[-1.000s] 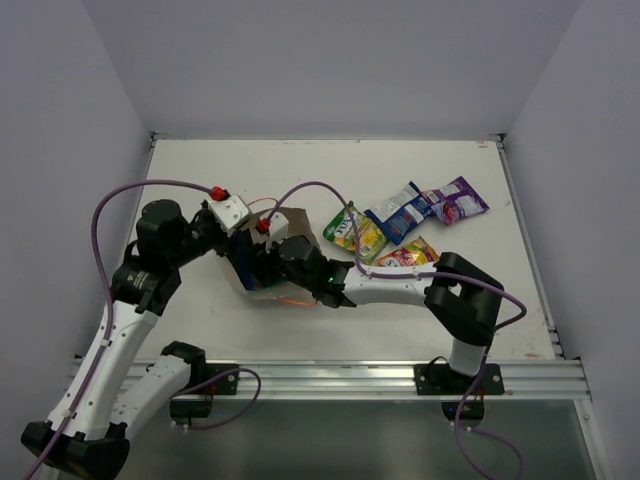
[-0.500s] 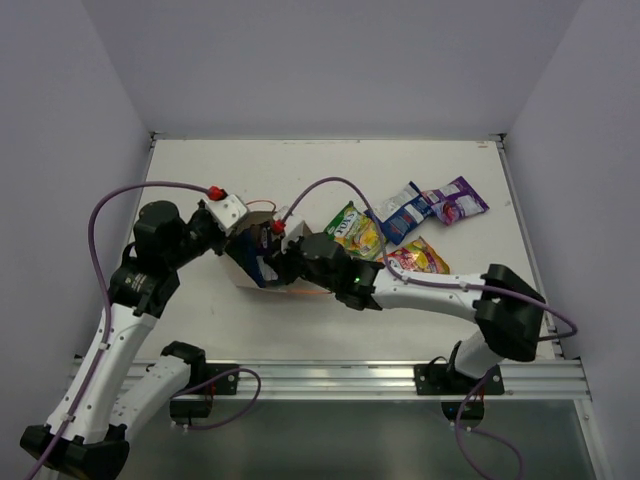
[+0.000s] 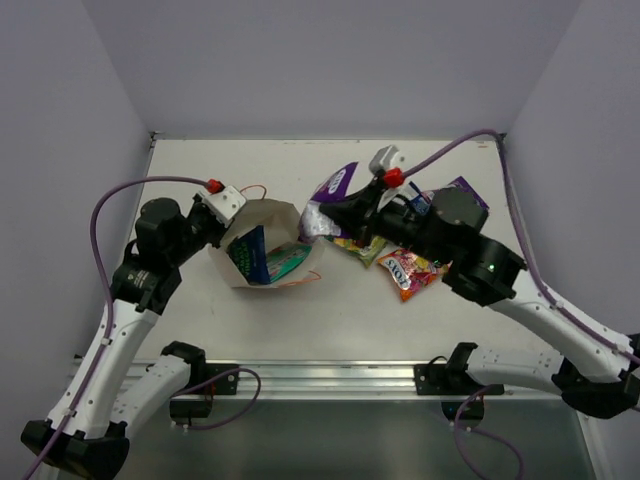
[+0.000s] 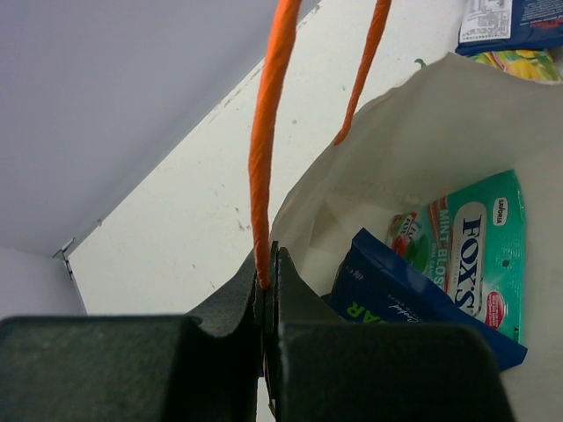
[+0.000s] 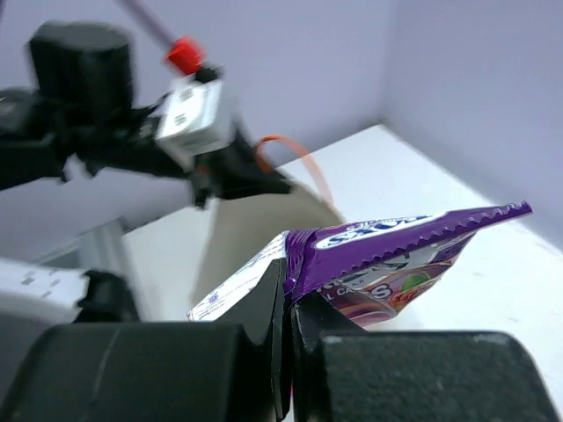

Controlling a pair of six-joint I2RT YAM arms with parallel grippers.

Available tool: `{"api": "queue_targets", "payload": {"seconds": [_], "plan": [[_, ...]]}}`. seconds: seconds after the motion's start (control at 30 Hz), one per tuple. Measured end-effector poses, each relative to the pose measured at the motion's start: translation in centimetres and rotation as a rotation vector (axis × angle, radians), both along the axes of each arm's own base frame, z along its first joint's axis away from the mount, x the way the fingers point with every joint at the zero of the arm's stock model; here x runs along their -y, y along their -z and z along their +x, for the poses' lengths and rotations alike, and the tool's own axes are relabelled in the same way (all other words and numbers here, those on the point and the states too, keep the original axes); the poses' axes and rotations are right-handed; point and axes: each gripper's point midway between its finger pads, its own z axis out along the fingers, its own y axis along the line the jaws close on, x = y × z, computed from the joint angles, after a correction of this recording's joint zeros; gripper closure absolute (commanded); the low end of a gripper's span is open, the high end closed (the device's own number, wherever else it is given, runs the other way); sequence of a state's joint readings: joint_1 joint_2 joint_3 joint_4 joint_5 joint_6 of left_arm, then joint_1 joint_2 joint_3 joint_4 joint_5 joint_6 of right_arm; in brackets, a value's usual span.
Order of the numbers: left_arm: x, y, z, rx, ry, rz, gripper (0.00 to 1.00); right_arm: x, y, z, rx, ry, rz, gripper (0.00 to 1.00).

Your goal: Take the snacks out of the paper bag

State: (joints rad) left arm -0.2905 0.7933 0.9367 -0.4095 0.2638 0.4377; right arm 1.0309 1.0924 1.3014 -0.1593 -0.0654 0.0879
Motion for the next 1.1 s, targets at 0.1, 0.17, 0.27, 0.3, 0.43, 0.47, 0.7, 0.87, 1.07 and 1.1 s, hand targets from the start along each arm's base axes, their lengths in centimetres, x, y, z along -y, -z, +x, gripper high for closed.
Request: {"api": "queue_targets", "payload": {"seconds": [0.1,0.17,0.27,0.3,0.43,0.47,0.7,0.87,1.07,1.1], "plan": [[-0.1,0.2,0.5,-0.003,-0.012,0.004,1.0,4.6,-2.3,2.5,0.018,0.127,0.024,1.0],[-0.1,0.2,0.7,-0.001,-0.017,0.005,1.0,7.8,-3.4,4.8,0.031,0.237,0.036,1.0],[-0.1,0.2,0.8,0.003,-0.018,0.004,1.0,11.2,-3.8,8.6,0.027,0.374,0.029,1.0],[-0.1,0.2,0.8,0.003,-0.018,0.004,1.0,11.9,-3.7,9.9,0.023,0.408,0.025,1.0],[-0.1,0.2,0.8,0.004,-0.015,0.003,1.0,11.5,0.0,16.8,-0.069,0.448,-0.038,1.0],[0.0,0.2,0.7,0.004,-0.013,0.002,1.0,10.8,1.6,18.7,-0.108,0.439,-0.06,1.0],[0.2,0.0,0.2,0.014,0.009,-0.007,1.0,4.0,17.3,29.3,-0.389,0.303,-0.207,1.0],[0.4,0.0,0.0,0.013,0.021,-0.01,1.0,1.4,24.2,32.5,-0.505,0.248,-0.236,0.72],[0.5,-0.1,-0.2,0.017,0.032,-0.014,1.0,5.2,27.7,32.3,-0.579,0.41,-0.273,0.33],[0.6,-0.1,-0.3,0.017,0.035,-0.015,1.0,6.4,28.4,31.8,-0.595,0.452,-0.293,0.32]]}}
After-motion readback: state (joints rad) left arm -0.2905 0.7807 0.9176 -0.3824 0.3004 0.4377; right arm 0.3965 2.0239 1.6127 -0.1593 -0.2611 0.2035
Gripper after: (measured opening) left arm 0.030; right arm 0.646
